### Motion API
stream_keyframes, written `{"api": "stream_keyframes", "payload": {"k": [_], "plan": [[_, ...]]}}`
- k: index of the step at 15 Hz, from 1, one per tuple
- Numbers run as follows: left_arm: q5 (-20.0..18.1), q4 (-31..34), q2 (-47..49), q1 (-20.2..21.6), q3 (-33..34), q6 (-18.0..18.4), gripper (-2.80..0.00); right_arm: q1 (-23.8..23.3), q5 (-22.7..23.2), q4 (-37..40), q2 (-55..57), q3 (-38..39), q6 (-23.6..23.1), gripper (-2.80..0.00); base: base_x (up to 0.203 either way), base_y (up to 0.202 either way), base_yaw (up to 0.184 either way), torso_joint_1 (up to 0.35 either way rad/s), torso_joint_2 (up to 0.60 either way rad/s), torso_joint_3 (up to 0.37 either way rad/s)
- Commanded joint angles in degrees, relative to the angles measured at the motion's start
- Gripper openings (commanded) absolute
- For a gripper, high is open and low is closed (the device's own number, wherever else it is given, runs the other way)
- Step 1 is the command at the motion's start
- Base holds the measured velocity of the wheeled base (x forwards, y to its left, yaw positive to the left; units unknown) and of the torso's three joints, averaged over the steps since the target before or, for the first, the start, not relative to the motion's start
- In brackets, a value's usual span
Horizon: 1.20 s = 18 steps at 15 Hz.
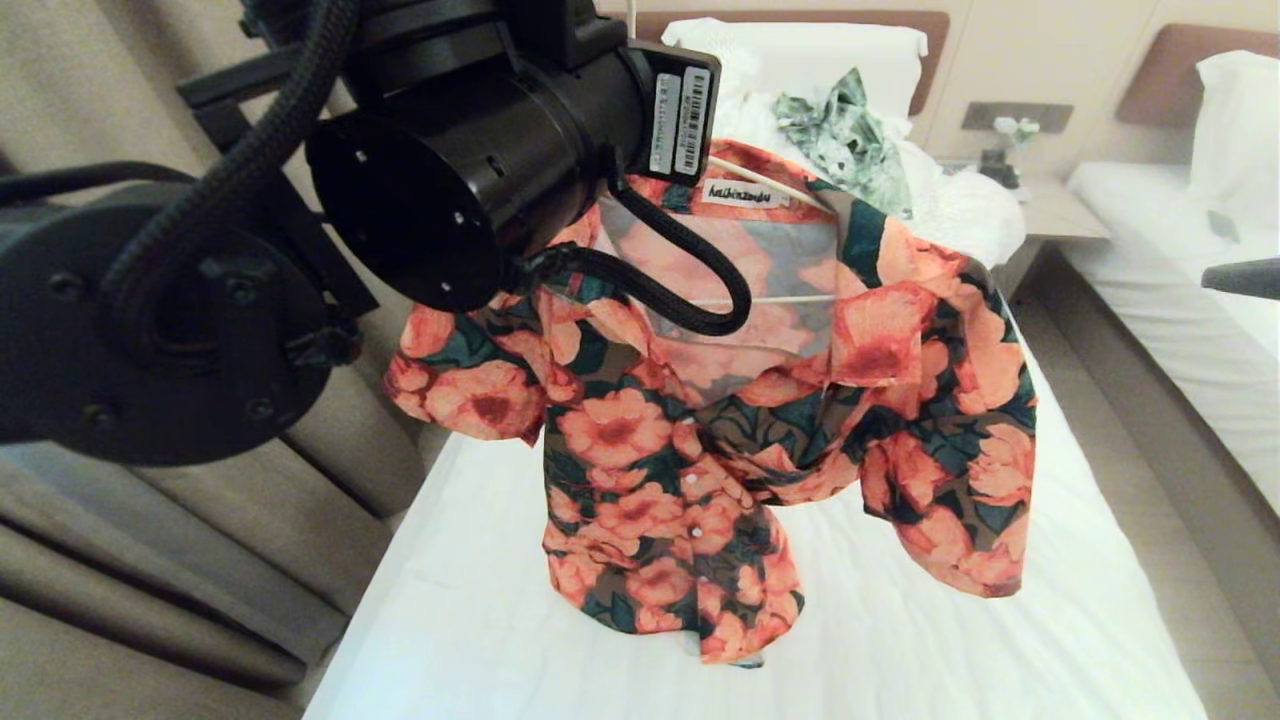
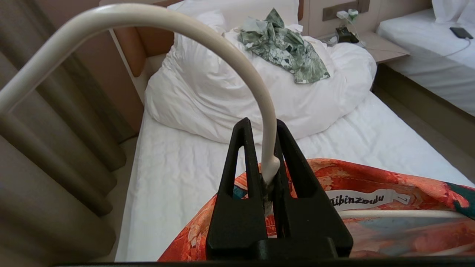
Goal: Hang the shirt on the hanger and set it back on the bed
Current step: Take the clothes hanger out of the clothes
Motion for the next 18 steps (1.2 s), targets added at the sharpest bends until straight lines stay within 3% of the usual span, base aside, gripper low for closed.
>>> {"api": "stream_keyframes", "payload": {"k": [1, 4, 10, 15, 18], "plan": [[0.3, -0.1, 0.2, -0.1, -0.5, 0.1, -2.80, 4.0, 0.2, 0.1, -1.5, 1.2, -0.2, -2.80, 0.000, 0.000, 0.000, 0.000, 0.00, 0.000], [0.4, 0.0, -0.7, 0.3, -0.4, 0.1, -2.80, 7.4, 0.0, 0.2, -3.4, 2.2, -0.2, -2.80, 0.000, 0.000, 0.000, 0.000, 0.00, 0.000], [0.5, 1.2, -0.9, 2.2, -2.6, 0.2, -2.80, 7.4, -1.8, -0.3, -4.3, 8.1, -0.4, -2.80, 0.000, 0.000, 0.000, 0.000, 0.00, 0.000], [0.1, 3.3, -0.8, 3.4, -2.7, 0.0, -2.80, 7.2, -1.3, -6.4, -3.9, 10.4, 0.3, -2.80, 0.000, 0.000, 0.000, 0.000, 0.00, 0.000], [0.1, 3.4, -0.6, 3.3, -3.2, 0.0, -2.80, 7.0, -1.3, -9.6, -3.7, 9.1, 9.5, -2.80, 0.000, 0.000, 0.000, 0.000, 0.00, 0.000]]}}
